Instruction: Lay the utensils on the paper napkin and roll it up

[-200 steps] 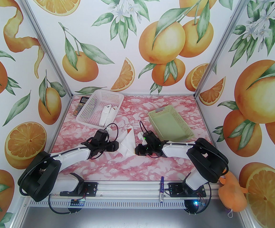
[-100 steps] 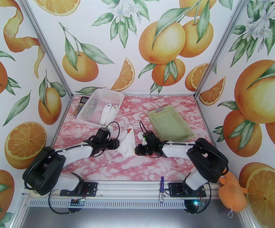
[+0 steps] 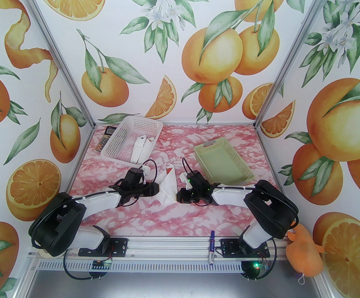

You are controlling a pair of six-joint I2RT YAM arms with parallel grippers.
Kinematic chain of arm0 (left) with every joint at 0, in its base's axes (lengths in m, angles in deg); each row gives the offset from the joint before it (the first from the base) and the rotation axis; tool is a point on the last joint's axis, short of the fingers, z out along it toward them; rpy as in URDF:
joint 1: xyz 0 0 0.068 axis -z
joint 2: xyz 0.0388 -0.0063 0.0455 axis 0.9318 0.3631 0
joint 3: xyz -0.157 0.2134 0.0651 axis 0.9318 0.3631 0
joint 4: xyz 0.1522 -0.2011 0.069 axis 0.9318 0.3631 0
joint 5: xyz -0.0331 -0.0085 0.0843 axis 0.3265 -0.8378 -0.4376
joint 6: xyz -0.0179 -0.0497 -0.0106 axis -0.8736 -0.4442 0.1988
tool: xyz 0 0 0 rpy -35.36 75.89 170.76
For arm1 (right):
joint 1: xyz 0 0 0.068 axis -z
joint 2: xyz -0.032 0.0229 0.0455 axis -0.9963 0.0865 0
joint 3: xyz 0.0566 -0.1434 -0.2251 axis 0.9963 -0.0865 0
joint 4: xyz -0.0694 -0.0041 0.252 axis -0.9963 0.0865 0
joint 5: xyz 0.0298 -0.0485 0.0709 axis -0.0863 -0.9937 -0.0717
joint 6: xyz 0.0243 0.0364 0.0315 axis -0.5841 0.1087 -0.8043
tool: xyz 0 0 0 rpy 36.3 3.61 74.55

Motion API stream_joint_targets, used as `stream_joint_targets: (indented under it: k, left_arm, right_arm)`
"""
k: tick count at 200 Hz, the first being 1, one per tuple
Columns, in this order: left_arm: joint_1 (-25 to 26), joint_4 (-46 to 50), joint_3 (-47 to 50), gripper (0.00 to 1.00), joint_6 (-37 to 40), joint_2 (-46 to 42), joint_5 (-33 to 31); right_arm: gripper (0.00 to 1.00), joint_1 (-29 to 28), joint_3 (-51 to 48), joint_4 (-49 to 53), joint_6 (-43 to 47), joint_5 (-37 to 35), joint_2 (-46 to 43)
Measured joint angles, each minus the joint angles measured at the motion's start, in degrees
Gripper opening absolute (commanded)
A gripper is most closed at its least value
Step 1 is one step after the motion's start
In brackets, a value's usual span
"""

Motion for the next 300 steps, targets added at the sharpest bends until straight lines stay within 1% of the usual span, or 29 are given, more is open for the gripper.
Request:
stream_joint_targets:
  k: [37,61,82,97,112,127,143,166,220,300]
  left_arm:
    - [0.04,-2.67,1.11,0.51,-3.8,-2.14,0.46]
    - [0.02,-3.85,1.68,0.55,-5.84,-2.51,0.94]
    - [0.04,-4.04,1.86,0.54,-6.58,-2.51,0.76]
    - [0.04,-4.02,2.03,0.49,-7.21,-2.51,0.37]
    - [0.04,-3.85,2.16,0.4,-7.23,-2.51,-0.5]
    - [0.04,-3.39,2.16,0.27,-6.82,-2.51,-1.44]
    - [0.04,-2.08,2.14,0.17,-6.43,-2.51,-2.4]
    - [0.04,-1.16,2.14,0.09,-5.29,-2.54,-2.25]
    - [0.04,-0.79,1.73,0.08,-4.17,-3.96,-0.35]
    - [0.09,-0.79,0.07,0.08,-4.55,-4.61,4.55]
  right_arm:
    - [0.0,0.0,0.0,-0.09,0.0,0.02,0.09]
    - [0.0,0.0,0.0,-0.11,0.0,0.02,0.11]
    - [0.0,0.0,0.0,-0.13,0.0,0.04,0.11]
    - [0.0,0.0,0.0,-0.13,0.0,0.04,0.11]
    - [0.0,0.0,0.0,-0.13,0.0,0.04,0.11]
    - [0.0,0.0,0.0,-0.13,0.0,0.04,0.11]
    - [0.0,0.0,0.0,-0.13,0.0,0.04,0.11]
    - [0.0,0.0,0.02,-0.11,0.0,0.02,0.13]
    - [0.0,-0.13,0.59,0.37,0.11,0.02,0.57]
    - [0.0,-0.26,1.18,0.94,0.85,0.02,0.9]
